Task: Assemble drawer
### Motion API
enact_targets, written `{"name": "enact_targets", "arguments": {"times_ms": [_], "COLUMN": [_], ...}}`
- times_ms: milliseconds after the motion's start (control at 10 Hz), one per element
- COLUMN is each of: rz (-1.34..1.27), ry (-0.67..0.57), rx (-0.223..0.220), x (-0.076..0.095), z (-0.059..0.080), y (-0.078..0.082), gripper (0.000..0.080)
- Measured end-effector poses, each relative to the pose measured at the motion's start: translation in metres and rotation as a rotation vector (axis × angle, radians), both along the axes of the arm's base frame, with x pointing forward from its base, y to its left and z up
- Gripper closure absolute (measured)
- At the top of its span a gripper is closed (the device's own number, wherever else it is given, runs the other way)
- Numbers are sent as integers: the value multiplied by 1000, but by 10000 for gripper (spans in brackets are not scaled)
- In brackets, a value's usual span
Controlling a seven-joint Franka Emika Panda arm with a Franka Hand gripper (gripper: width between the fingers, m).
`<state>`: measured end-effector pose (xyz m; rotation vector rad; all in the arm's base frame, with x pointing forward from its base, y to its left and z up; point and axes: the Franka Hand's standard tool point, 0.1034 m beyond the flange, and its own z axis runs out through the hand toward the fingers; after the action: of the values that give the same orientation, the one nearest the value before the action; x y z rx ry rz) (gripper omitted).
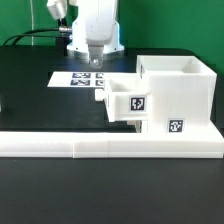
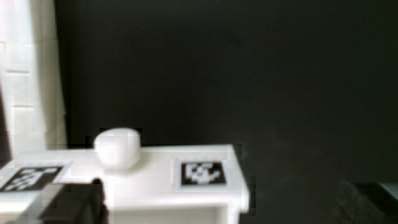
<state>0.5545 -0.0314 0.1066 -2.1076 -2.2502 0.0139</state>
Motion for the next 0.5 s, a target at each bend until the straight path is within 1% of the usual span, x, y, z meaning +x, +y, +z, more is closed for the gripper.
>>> {"name": "enact_targets", "arguments": {"times_ms": [100, 200, 300, 400, 500], "rz": [-11, -24, -34, -57, -70], "ry": [9, 19, 23, 34, 41], "rx": [68, 117, 139, 153, 154], "x": [2, 3, 2, -1, -1], "z": [-8, -12, -17, -24, -27], "y": [-8, -15, -19, -19, -10], "gripper": [150, 150, 150, 150, 150]}}
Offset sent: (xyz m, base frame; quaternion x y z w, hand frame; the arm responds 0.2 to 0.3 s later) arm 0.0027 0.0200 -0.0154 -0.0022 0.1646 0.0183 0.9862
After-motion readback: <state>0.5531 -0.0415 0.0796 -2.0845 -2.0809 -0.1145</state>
